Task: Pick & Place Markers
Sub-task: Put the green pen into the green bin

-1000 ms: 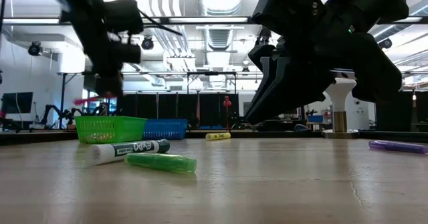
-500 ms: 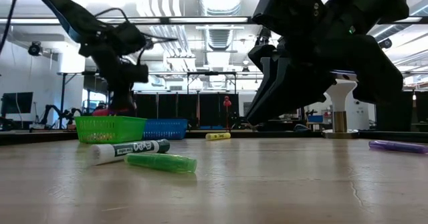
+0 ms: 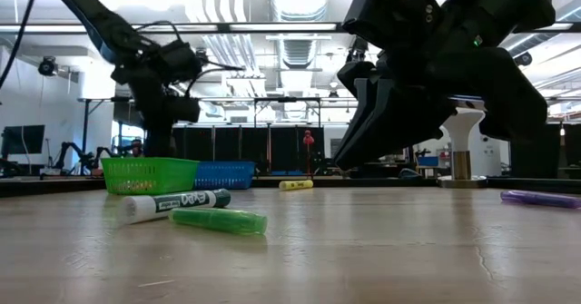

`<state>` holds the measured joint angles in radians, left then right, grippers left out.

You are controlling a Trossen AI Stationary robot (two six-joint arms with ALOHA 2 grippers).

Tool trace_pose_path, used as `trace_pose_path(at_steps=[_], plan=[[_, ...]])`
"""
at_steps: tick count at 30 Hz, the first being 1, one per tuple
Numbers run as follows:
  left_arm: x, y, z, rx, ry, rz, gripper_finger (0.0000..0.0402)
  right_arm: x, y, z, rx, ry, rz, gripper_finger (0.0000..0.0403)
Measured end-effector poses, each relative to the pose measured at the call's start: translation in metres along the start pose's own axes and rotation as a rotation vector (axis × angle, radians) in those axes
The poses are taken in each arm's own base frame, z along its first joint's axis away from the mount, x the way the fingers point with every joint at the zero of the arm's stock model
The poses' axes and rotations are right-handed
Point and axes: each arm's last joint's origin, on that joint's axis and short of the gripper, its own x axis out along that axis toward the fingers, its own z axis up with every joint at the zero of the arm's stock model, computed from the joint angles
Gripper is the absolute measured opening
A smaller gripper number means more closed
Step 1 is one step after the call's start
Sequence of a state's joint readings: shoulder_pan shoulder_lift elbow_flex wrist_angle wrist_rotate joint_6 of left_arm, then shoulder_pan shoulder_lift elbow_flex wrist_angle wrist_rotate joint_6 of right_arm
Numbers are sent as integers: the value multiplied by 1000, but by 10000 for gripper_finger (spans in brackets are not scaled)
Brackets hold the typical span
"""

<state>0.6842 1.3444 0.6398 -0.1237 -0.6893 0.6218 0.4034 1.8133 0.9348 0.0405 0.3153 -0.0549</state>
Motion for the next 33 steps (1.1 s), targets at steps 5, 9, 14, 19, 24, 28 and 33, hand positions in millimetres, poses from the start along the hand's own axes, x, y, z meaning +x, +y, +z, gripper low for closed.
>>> trace_pose_path(at_steps=[5, 9, 14, 19, 24, 28, 33], plan=[[-29, 15, 6, -212, -89, -94, 116, -9, 4, 3, 13, -7, 12, 22], [-61, 13, 10, -445, -304, -350, 97, -18, 7, 5, 100, -62, -3, 22], [-94, -11, 5, -595, -639, -593, 71, -15, 8, 7, 343, -227, 3, 22], [-106, -48, -17, -686, -955, -672, 55, -1, 17, 4, 462, -249, 25, 38], [-100, -69, -47, -751, -1121, -673, 41, 18, 29, 8, 536, -225, 42, 83], [-97, -74, -58, -732, -1147, -644, 29, 32, 43, 16, 536, -215, 58, 124], [-96, -75, -60, -727, -1142, -643, 23, 53, 56, 23, 521, -194, 122, 154]])
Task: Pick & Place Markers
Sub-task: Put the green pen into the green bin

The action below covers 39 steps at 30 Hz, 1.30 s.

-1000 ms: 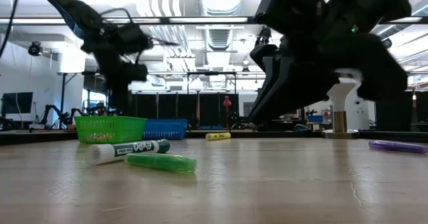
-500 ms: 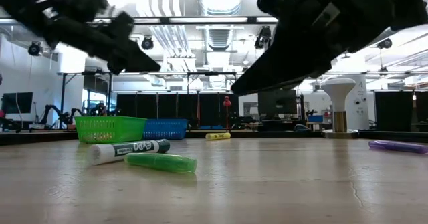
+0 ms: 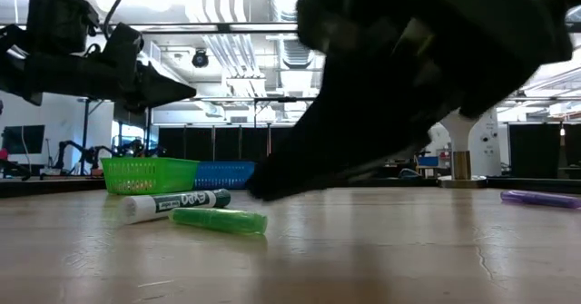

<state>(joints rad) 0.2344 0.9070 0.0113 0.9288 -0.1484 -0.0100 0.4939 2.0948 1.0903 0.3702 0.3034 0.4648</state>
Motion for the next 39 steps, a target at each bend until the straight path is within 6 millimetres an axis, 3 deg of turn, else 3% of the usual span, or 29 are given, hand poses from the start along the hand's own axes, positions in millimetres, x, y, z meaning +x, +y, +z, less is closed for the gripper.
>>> trace_pose_path(at_steps=[5, 14, 18, 25, 35, 39], plan=[[0, 0, 0, -4, 4, 9, 23, 17, 4, -3, 17, 32, 37, 151], [0, 0, -2, -4, 16, 11, 23, 15, -4, -5, 22, 23, -31, 83], [0, 0, -2, -3, 18, 11, 23, 15, -4, -4, -28, 25, -32, 73], [0, 0, -2, -2, 22, 12, 23, 17, -1, 8, -181, 12, 14, 119], [0, 0, -4, 0, 35, 11, 23, 27, -18, 43, -377, 43, 217, 182], [0, 0, -4, 0, 37, 11, 23, 33, -16, 56, -228, 128, 183, 191]])
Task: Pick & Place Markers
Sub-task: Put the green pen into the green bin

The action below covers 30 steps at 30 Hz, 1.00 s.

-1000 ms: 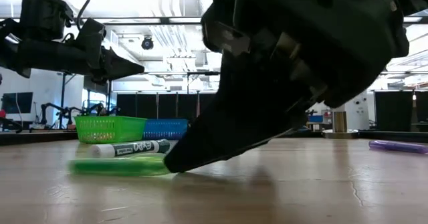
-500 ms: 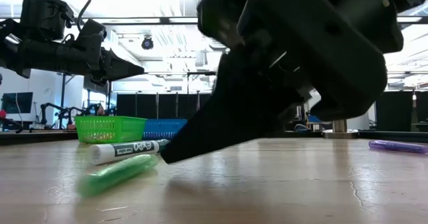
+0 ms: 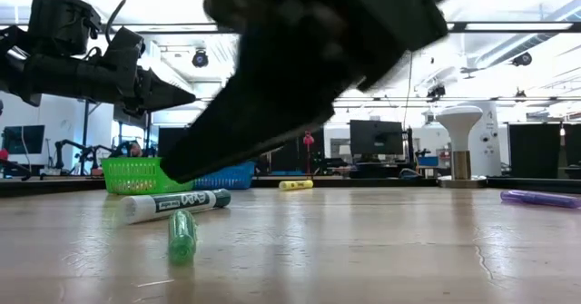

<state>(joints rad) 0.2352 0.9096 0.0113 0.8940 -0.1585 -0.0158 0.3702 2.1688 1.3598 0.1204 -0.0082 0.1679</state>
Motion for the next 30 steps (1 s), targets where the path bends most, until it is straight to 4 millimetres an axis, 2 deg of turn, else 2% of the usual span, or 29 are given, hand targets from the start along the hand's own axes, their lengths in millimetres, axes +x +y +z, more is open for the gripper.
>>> trace_pose_path(at_steps=[3, 6, 10, 17, 23, 26, 30], plan=[[0, 0, -1, 1, 8, 0, 23, -2, 3, 5, 157, 89, -93, 199], [0, 0, -1, 2, 10, 0, 23, -5, 12, 12, 271, 104, -170, 206], [0, 0, -2, -6, 14, 0, 23, -6, 21, 16, 362, 90, -162, 208], [0, 0, -2, -5, 21, 0, 23, -6, 29, 15, 426, 81, -160, 206], [0, 0, -2, -5, 21, 0, 23, -6, 28, 13, 454, 89, -180, 205], [0, 0, -2, -5, 21, 1, 23, 0, 27, 10, 454, 91, -204, 205], [0, 0, -2, -5, 22, 18, 23, 22, 30, 9, 434, 155, -224, 205]])
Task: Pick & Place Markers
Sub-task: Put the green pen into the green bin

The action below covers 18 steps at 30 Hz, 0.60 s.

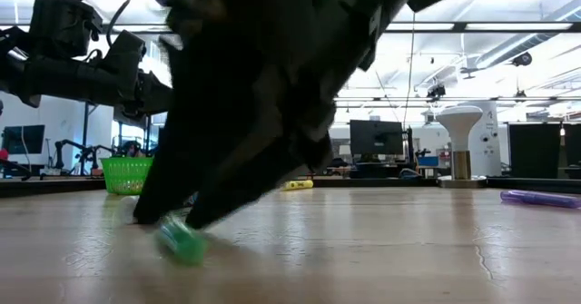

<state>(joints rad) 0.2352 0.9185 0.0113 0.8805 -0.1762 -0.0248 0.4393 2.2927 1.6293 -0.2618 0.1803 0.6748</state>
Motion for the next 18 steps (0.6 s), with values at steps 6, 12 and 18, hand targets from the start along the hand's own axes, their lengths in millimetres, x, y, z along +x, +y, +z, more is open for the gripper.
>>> trace_pose_path(at_steps=[6, 12, 18], plan=[[0, 0, -1, 1, 12, 6, 23, 6, 10, 11, -78, 105, -89, 187], [0, 0, -2, 0, 13, 6, 23, -1, 9, 12, -151, 167, -151, 129], [0, 0, -5, -35, 48, 8, 23, -9, 0, 4, -213, 220, -173, 76]])
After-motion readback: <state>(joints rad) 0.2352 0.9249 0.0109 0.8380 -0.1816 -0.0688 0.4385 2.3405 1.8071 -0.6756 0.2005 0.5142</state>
